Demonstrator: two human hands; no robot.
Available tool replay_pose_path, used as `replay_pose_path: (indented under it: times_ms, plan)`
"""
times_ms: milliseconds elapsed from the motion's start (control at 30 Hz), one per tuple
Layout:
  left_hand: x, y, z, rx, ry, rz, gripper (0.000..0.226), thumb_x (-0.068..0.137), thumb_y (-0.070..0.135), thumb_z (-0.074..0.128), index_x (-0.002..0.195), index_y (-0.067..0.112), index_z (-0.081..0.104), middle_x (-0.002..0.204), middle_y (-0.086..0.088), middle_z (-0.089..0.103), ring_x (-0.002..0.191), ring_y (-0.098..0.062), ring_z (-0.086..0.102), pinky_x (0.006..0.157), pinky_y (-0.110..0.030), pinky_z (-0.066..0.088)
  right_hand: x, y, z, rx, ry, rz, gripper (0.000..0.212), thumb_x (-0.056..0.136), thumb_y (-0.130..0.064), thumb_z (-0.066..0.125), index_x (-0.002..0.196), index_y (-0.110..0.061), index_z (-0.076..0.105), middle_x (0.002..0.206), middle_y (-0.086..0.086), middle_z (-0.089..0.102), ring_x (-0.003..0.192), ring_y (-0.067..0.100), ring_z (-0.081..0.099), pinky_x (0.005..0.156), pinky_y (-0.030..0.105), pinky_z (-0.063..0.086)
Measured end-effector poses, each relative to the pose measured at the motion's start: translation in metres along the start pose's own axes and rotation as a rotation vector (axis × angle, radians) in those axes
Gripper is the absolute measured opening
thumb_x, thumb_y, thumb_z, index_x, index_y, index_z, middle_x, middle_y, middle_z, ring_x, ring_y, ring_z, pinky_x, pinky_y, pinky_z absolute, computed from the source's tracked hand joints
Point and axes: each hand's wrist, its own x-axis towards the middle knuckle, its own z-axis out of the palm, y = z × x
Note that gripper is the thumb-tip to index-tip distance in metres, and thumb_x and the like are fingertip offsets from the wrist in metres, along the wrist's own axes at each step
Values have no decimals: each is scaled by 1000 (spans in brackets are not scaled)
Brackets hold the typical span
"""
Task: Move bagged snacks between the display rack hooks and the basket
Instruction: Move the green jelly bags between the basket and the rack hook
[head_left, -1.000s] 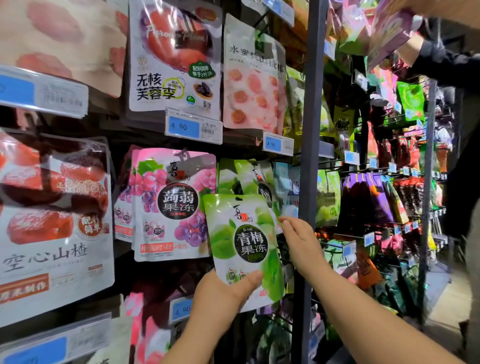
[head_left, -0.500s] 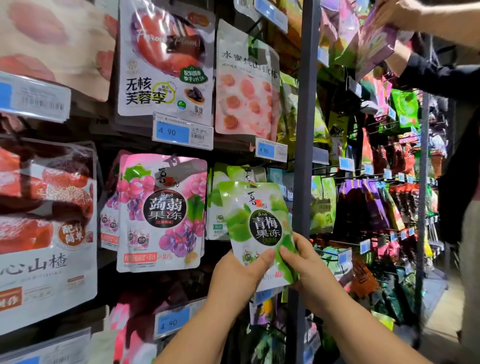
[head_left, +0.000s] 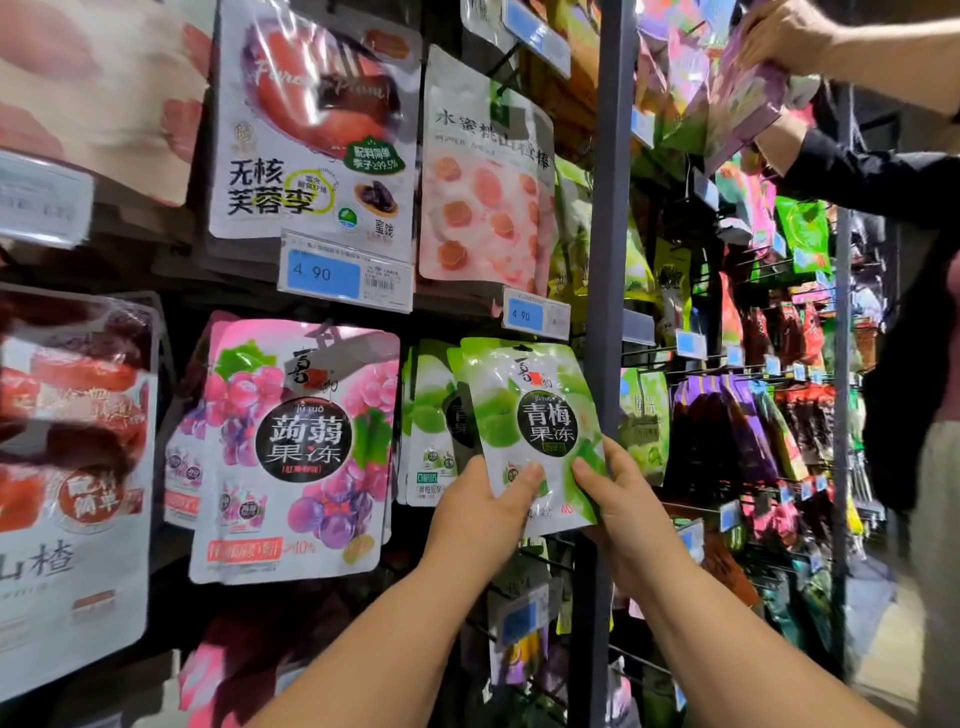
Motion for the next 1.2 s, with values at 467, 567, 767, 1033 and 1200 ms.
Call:
replay_pose_path:
  times_ms: [467,567,767,1033,1200]
  plan:
    - [23,-4,2,107,56,-31,52,92,59,49,124,18,53,122,0,60,112,-22,56,92,-35,46,39,13,4,-124,2,-5,27,97,-10,56,124,-11,62,115,13,72,106,34,68,87,42,56]
    - [23,-7,3,141,69,-38,53,93,57,50,127,17,47,127,0,55,115,-23,53,85,-31,41,46,22,4,-182,45,-13,26,96,-12,60,121,-9,64,112,14,72,106,37,67,92,47,54]
    - [23,-23,5,261,215,-15,58,92,55,50,131,13,40,135,-5,42,127,-25,38,99,-37,37,46,42,15,-341,79,2,38,83,-45,69,116,-28,61,120,-2,68,108,15,67,96,42,53]
    - [17,-24,-3,371,236,-44,56,92,62,44,129,20,42,157,3,7,144,-20,6,114,-47,16,44,44,10,-214,-66,117,56,72,-49,78,118,-37,48,122,0,65,109,19,67,100,44,51]
    - [17,-18,-7,395,217,-17,67,93,63,39,143,20,30,156,-2,28,143,-24,21,113,-41,18,40,45,6,-208,-77,64,58,73,-48,79,121,-33,49,110,-5,73,102,17,71,93,39,52]
